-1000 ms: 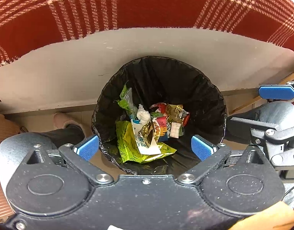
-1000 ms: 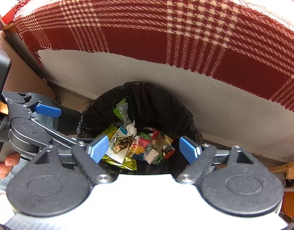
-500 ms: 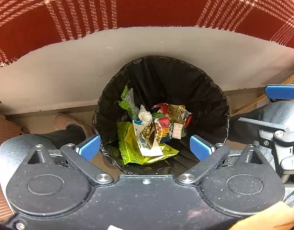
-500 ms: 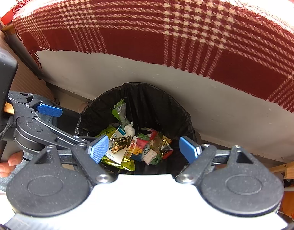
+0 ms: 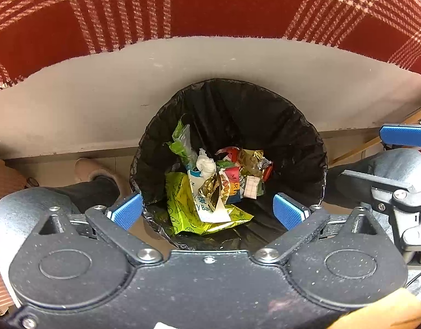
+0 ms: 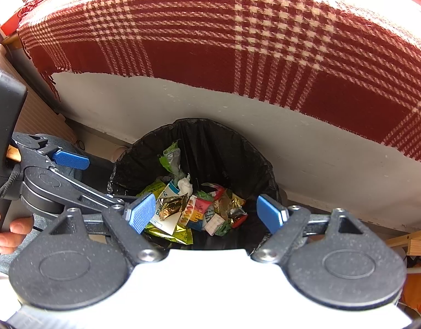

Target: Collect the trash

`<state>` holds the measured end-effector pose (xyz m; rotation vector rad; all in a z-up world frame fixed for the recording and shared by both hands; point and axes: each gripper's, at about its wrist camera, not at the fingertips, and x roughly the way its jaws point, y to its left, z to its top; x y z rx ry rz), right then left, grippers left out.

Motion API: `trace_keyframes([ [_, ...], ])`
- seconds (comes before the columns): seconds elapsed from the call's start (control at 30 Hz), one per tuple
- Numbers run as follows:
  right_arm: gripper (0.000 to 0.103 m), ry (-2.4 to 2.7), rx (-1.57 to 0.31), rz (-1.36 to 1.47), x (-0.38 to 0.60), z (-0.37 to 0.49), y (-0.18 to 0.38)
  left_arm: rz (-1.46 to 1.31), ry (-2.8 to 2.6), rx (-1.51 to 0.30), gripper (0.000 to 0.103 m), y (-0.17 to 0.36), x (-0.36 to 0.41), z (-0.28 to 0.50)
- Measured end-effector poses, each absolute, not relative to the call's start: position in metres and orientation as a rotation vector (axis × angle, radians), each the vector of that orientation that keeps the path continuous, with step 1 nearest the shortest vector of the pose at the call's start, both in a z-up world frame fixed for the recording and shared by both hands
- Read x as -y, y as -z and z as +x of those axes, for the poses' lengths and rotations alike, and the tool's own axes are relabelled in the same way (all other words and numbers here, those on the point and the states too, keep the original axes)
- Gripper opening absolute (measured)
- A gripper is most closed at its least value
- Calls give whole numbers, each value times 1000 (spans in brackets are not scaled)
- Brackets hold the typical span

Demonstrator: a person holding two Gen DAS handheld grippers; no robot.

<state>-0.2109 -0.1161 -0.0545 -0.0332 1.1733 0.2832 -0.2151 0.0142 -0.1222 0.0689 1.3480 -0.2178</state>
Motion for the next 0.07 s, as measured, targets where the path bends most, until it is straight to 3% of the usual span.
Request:
trace_keyframes([
  [0.07,88,-284,-1173,-34,116,-211,54,73,216,-1341,102,121,-14,-215],
])
